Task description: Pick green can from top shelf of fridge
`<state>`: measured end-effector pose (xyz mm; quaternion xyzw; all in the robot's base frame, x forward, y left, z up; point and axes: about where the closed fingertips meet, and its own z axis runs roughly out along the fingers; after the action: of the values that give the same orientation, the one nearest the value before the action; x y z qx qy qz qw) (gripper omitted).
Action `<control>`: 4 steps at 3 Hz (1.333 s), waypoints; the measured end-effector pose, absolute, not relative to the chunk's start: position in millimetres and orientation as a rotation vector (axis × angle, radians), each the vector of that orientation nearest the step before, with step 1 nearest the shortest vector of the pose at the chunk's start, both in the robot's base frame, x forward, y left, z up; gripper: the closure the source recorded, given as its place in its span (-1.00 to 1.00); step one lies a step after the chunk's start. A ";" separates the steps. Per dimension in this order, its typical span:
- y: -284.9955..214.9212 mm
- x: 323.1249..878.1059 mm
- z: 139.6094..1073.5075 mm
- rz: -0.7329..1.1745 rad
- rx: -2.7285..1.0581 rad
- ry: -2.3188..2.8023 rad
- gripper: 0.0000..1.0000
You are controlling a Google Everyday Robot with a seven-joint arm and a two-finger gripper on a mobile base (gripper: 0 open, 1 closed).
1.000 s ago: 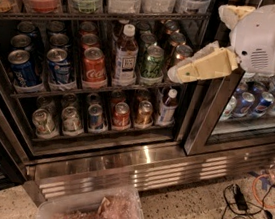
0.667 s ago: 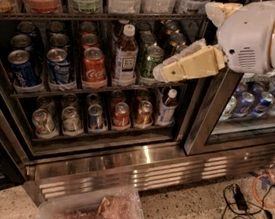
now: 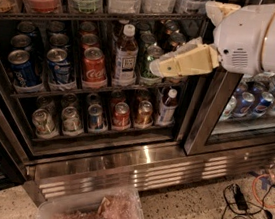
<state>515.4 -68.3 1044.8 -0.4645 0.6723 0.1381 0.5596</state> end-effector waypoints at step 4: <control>-3.8 525.8 1058.5 0.439 -0.891 1.512 -1.00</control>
Offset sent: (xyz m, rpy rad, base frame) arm 0.0231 0.0570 -0.0043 0.2799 -0.0006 -0.0581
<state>525.8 -3.8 1058.5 -0.3873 0.6572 0.1909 0.6178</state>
